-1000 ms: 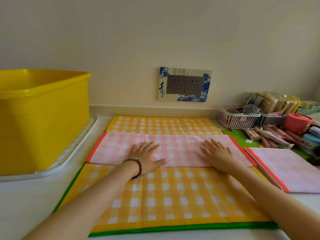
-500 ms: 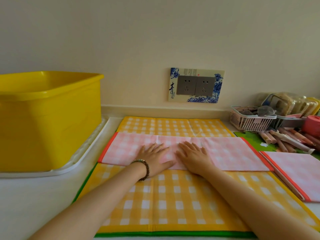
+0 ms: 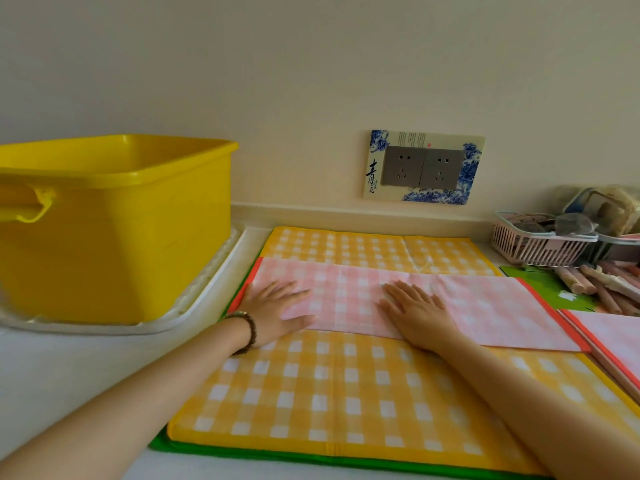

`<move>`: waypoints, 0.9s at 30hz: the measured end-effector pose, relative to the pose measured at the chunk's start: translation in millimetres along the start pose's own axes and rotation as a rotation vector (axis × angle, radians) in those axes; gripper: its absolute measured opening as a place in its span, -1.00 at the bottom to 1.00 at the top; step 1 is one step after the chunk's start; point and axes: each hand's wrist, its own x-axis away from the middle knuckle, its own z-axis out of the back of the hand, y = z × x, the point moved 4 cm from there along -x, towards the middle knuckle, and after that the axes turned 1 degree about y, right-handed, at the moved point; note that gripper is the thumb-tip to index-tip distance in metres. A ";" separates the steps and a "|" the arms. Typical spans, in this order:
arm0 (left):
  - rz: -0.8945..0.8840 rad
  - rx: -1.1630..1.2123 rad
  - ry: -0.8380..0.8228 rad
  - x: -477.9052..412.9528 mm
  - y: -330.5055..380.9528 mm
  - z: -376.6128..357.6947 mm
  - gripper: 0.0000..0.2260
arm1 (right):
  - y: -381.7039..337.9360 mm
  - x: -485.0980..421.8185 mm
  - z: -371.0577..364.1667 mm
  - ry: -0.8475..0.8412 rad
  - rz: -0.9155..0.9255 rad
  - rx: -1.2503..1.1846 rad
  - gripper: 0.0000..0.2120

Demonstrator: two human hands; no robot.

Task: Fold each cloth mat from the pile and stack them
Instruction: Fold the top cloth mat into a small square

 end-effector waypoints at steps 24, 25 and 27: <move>-0.036 -0.022 0.018 -102.8 73.2 18.0 -0.60 | 20.0 48.2 32.4 -0.076 0.273 -0.507 -0.80; -0.039 -0.040 0.021 -103.1 74.1 18.7 -0.60 | 20.6 47.8 31.7 -0.058 0.279 -0.507 -0.82; -0.046 -0.081 0.012 -102.4 74.2 19.8 -0.61 | 21.8 47.2 31.3 -0.024 0.293 -0.508 -0.85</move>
